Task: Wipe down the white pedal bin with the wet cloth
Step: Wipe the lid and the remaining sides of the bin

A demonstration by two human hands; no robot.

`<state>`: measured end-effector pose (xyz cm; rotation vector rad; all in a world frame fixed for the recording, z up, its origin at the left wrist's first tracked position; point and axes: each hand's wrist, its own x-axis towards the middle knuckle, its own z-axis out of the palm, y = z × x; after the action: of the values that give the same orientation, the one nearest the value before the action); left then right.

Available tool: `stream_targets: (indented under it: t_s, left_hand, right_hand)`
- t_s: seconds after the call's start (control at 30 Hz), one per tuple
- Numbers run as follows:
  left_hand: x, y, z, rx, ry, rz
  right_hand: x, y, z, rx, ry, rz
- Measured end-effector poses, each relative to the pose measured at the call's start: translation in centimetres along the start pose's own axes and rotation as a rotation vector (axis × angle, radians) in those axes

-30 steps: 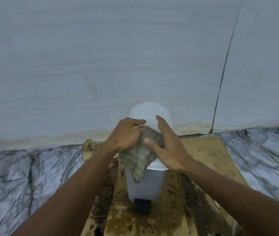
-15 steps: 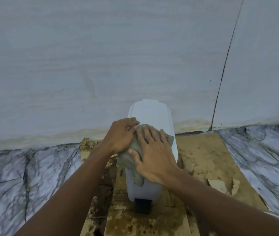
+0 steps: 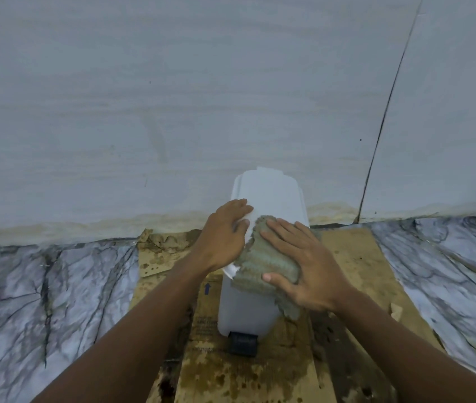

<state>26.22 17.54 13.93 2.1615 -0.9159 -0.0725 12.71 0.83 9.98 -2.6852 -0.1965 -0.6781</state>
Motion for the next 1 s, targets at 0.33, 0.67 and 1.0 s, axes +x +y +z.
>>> stream_targets:
  t_s: [0.33, 0.67, 1.0]
  left_hand:
    - [-3.5, -1.9, 2.2, 0.058, 0.066, 0.086]
    - [0.9, -3.9, 1.5, -0.080, 0.218, 0.277]
    - [5.6, -3.7, 1.3, -0.095, 0.268, 0.331]
  right_hand:
    - [-1.9, 0.7, 1.5, 0.243, 0.159, 0.001]
    - [4.1, 4.0, 1.0, 0.338, 0.159, 0.002]
    - [6.2, 5.9, 1.7, 0.386, 0.432, -0.061]
